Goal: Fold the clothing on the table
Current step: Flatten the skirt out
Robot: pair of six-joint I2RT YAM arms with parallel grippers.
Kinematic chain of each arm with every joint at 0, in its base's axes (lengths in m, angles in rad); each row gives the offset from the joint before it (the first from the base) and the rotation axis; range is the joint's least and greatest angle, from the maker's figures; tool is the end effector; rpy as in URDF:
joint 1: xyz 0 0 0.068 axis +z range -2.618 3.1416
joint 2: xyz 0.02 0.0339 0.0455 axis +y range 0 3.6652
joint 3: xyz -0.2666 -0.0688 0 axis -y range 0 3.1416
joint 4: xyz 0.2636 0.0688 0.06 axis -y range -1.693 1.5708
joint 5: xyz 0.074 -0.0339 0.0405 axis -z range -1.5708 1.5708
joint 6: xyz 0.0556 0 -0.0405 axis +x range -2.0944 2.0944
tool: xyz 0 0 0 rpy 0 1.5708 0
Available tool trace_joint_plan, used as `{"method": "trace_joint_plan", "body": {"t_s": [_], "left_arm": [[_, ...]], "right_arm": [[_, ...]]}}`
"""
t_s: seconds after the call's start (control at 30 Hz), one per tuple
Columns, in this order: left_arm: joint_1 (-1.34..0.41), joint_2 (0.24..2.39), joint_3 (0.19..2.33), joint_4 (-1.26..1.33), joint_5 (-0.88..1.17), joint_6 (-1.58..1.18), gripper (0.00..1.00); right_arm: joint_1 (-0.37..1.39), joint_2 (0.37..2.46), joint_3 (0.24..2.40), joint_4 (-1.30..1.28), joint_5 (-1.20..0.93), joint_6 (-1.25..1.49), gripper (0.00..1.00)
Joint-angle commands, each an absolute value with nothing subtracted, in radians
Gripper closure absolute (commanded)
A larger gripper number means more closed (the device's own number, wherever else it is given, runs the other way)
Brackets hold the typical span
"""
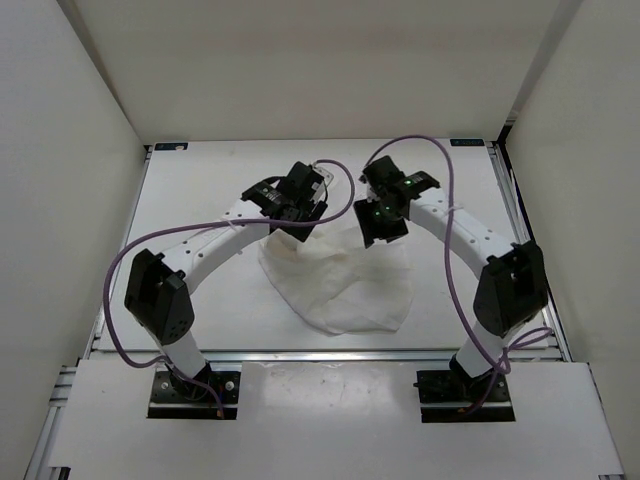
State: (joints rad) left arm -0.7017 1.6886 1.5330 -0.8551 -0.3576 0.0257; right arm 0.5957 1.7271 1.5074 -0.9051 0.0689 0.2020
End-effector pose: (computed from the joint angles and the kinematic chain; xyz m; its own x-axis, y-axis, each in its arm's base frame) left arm 0.3089 -0.2356 0.2899 -0.6349 0.5682 -0.5235 0.4791 0.8211 0.3101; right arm 0.3231 0.2144 0.2612 -0.8390 -0.3269 -0.4350 -0.3745 0.9269 0.0257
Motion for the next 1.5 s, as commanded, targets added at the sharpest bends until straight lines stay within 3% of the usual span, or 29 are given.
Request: {"method": "trace_joint_plan", "body": {"t_s": [0.0, 0.17, 0.3, 0.43, 0.77, 0.93, 1.0, 1.1, 1.17, 1.33, 1.47], "left_arm": [[-0.698, 1.675, 1.49, -0.792, -0.347, 0.015, 0.22], [-0.718, 1.698, 1.494, -0.781, -0.328, -0.034, 0.25], [-0.718, 1.75, 1.535, -0.839, -0.307, -0.084, 0.42], [-0.768, 1.772, 1.517, -0.858, -0.339, -0.087, 0.49], [-0.822, 1.833, 1.454, -0.871, -0.587, -0.107, 0.49], [-0.841, 1.828, 1.396, -0.818, -0.808, -0.135, 0.49], [-0.845, 1.822, 1.368, -0.789, -0.851, -0.129, 0.54], [-0.839, 1.836, 1.351, -0.761, -0.87, -0.143, 0.89], [-0.831, 1.853, 1.354, -0.762, -0.879, -0.147, 1.0], [-0.83, 1.841, 1.442, -0.808, -0.763, -0.135, 1.0], [-0.877, 1.851, 1.731, -0.903, -0.502, -0.115, 1.0]], "right_arm": [[0.496, 1.62, 1.445, -0.897, 0.144, 0.261, 0.37], [0.321, 1.519, 1.345, -0.856, 0.072, 0.278, 0.38], [0.249, 1.49, 1.304, -0.851, 0.086, 0.27, 0.38], [0.226, 1.482, 1.279, -0.841, 0.083, 0.265, 0.38], [0.236, 1.5, 1.267, -0.833, 0.069, 0.264, 0.38], [0.216, 1.465, 1.246, -0.837, 0.049, 0.267, 0.38], [0.21, 1.456, 1.23, -0.827, 0.046, 0.267, 0.39], [0.212, 1.441, 1.215, -0.821, 0.041, 0.262, 0.38], [0.207, 1.43, 1.206, -0.825, 0.041, 0.265, 0.39], [0.21, 1.413, 1.198, -0.815, 0.038, 0.27, 0.4], [0.203, 1.41, 1.183, -0.807, 0.032, 0.281, 0.4]]}}
